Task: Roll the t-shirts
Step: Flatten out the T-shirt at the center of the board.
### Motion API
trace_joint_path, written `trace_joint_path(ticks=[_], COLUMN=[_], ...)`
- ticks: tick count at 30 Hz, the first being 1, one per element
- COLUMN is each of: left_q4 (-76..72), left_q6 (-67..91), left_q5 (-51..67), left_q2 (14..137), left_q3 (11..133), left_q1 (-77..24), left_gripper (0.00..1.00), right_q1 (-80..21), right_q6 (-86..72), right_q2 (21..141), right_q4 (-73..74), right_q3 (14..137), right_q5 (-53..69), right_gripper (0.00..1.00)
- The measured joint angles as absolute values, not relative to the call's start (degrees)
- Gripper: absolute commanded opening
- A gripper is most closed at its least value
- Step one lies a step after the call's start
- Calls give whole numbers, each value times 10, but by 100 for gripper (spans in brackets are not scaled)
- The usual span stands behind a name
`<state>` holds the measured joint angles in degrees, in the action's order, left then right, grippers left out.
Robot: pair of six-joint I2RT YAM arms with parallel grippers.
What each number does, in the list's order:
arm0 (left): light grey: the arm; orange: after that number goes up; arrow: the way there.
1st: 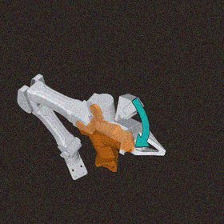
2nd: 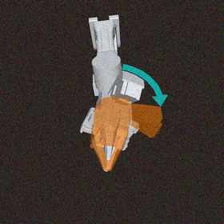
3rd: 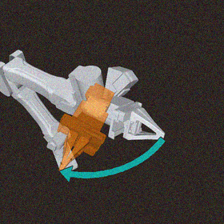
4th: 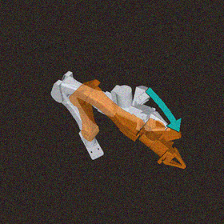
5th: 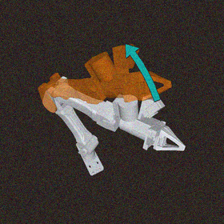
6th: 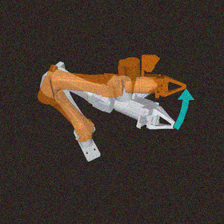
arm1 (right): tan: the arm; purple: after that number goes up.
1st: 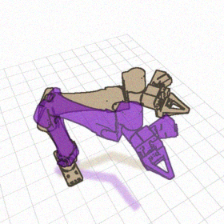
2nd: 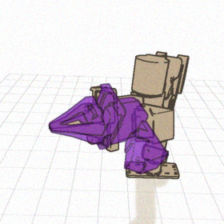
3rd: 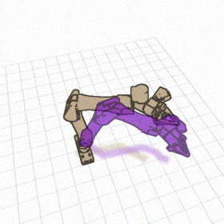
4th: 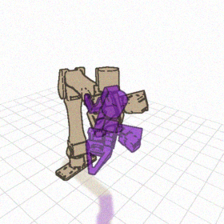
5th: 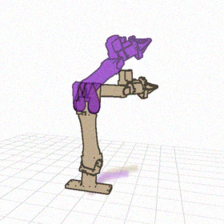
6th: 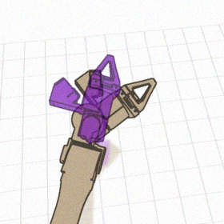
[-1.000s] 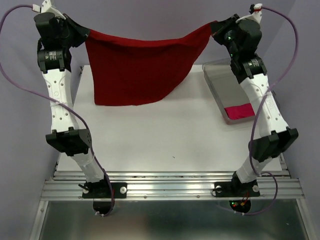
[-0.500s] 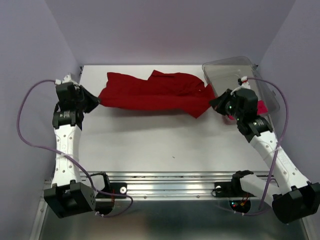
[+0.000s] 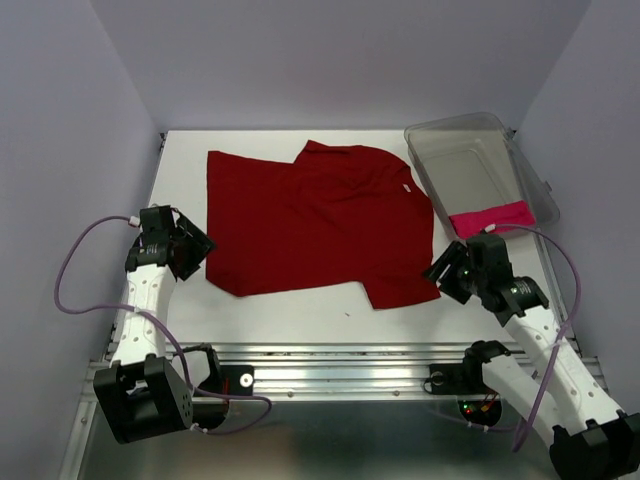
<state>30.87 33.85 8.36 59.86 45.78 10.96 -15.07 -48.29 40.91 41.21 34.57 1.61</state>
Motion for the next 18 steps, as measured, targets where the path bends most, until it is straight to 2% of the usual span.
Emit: trace_joint_path(ticks=[1, 3, 6, 11, 12, 18], left_q4=[312, 319, 331, 329, 328, 300], left_q6=[342, 347, 354, 369, 374, 382], left_q5=[72, 53, 23, 8, 8, 6], left_q2=[599, 601, 612, 631, 632, 688], left_q3=[458, 458, 458, 442, 434, 422], left_q1=[110, 110, 110, 106, 102, 44], left_gripper=[84, 84, 77, 73, 68, 66], right_q1=[-151, -151, -151, -151, -151, -151], right_q6=[-482, -479, -474, -474, -474, -474], right_q2=[417, 429, 438, 465, 476, 505], right_q4=[422, 434, 432, 416, 409, 378], right_q3=[361, 380, 391, 391, 391, 391], right_q5=[3, -13, -29, -27, -25, -21], right_gripper=[63, 64, 64, 64, 64, 65])
